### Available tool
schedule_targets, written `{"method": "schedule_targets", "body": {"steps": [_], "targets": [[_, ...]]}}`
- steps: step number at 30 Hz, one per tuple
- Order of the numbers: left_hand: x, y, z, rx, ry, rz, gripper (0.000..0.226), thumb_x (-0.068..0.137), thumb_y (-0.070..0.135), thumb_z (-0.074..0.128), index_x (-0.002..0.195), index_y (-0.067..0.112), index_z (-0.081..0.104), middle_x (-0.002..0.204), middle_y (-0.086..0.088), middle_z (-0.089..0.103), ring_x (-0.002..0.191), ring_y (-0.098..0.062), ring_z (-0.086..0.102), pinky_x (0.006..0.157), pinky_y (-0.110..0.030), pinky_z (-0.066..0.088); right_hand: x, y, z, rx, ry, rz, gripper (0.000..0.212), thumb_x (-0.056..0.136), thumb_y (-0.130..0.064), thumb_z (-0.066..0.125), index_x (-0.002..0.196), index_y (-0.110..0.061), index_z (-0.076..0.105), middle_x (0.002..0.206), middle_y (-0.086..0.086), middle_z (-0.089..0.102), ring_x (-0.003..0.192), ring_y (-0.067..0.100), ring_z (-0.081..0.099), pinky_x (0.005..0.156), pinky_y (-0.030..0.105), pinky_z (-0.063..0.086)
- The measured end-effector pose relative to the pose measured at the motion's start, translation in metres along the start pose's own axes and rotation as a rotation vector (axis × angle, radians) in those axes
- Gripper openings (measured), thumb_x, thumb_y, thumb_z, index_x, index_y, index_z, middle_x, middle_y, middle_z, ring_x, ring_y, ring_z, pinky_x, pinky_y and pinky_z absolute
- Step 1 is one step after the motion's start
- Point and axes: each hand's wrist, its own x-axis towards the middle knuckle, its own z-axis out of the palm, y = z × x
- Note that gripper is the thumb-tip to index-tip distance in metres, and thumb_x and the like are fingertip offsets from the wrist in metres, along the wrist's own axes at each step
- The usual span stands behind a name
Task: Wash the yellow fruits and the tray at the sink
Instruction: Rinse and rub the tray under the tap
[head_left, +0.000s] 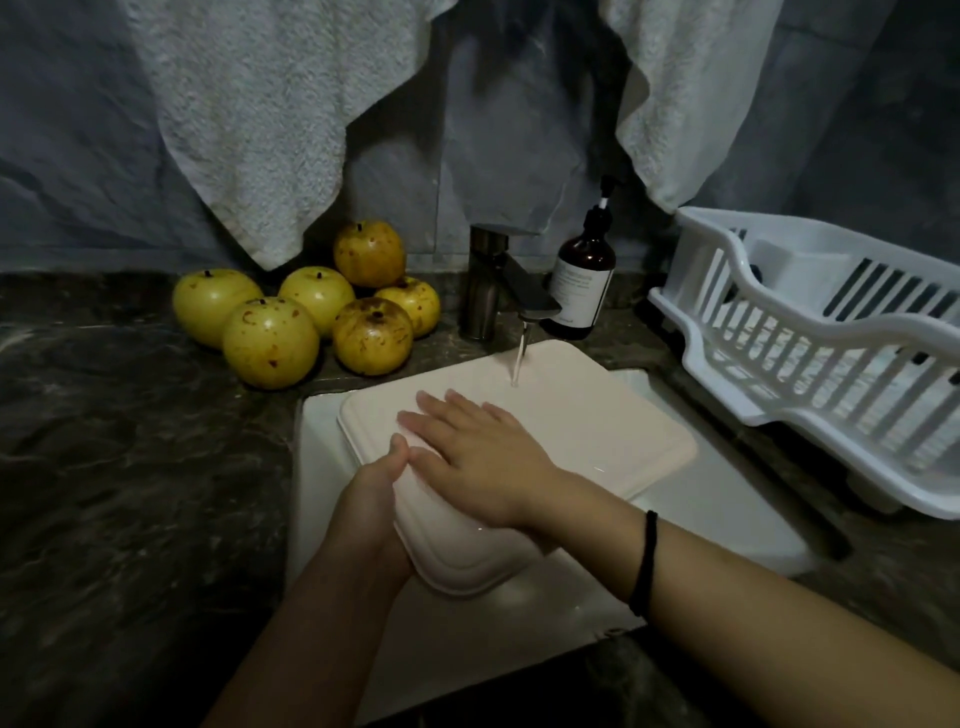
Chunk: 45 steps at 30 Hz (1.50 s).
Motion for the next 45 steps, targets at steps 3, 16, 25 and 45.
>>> {"method": "schedule_targets", "body": {"steps": [3,16,25,45], "targets": [[0.005,-0.002,-0.005,0.048,0.074,0.026,0.031,0.099,0.033,0.045,0.114,0.010,0.060,0.106,-0.023,0.066,0.100,-0.039,0.062,0.095,-0.054,0.045,-0.002,0.007,0.003,-0.016,-0.018,0.015,0.051,0.098,-0.056,0.020,0.148,-0.047,0.012,0.158,-0.021,-0.002,0.147,0.017,-0.009,0.116,0.052,-0.007],[0.019,-0.006,-0.015,0.082,0.213,-0.040,0.037,0.093,0.028,0.057,0.116,-0.001,0.060,0.107,-0.023,0.067,0.097,-0.040,0.064,0.091,-0.057,0.048,0.046,0.086,-0.008,-0.014,0.143,0.457,0.064,0.097,-0.059,0.015,0.152,-0.027,0.016,0.161,-0.001,0.005,0.147,0.027,0.000,0.117,0.052,0.003],[0.022,-0.006,-0.016,0.029,0.226,-0.062,0.035,0.093,0.028,0.057,0.115,0.000,0.061,0.105,-0.024,0.067,0.092,-0.039,0.064,0.084,-0.053,0.052,0.053,0.114,-0.015,-0.024,0.204,0.677,0.069,0.090,-0.070,0.019,0.150,-0.035,0.019,0.158,0.007,0.018,0.140,0.037,0.020,0.110,0.052,0.020],[0.032,-0.010,-0.020,0.080,0.255,0.013,0.039,0.092,0.037,0.057,0.113,0.005,0.064,0.106,-0.019,0.069,0.097,-0.037,0.065,0.095,-0.054,0.047,0.018,0.021,0.002,-0.026,0.037,0.003,0.054,0.100,-0.050,0.025,0.151,-0.034,0.015,0.161,-0.011,0.000,0.148,0.016,-0.005,0.117,0.050,-0.004]]}}
